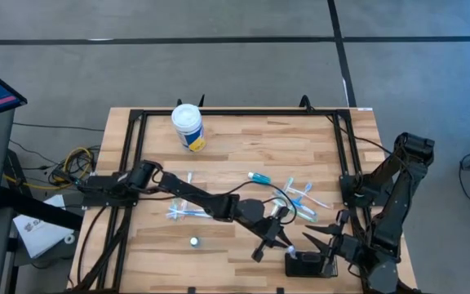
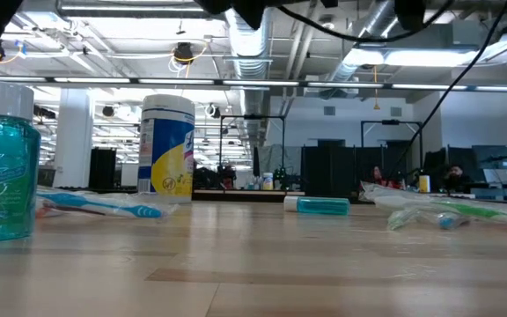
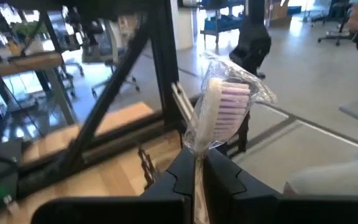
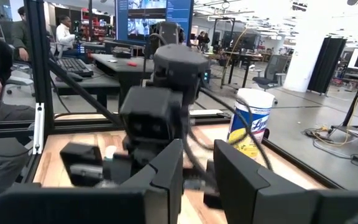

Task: Pick & Place toothbrushing station
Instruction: Put the top left violet toothbrush into the wire organizer

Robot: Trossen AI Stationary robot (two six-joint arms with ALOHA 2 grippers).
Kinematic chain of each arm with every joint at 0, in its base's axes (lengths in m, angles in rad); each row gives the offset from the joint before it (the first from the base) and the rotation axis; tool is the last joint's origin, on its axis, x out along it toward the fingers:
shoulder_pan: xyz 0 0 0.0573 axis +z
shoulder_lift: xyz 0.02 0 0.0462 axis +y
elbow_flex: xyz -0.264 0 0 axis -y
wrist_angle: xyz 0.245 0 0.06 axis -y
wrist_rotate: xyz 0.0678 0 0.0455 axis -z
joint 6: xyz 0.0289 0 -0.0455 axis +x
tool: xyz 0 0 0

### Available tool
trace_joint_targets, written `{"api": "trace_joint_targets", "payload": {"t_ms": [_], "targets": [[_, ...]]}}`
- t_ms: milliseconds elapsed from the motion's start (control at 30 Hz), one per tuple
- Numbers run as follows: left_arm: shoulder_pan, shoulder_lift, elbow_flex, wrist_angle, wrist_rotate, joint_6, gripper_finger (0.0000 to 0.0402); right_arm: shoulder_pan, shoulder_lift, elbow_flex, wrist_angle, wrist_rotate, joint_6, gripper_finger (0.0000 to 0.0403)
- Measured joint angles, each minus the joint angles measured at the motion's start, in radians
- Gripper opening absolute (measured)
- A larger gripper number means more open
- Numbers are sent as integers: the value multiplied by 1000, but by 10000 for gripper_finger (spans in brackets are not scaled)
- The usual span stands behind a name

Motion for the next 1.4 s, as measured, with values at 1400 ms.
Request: {"api": "trace_joint_targets", "payload": {"t_ms": [1400], "targets": [[2, 60, 113, -143, 8, -43, 140, -65, -68, 0, -80, -2, 10, 81]]}}
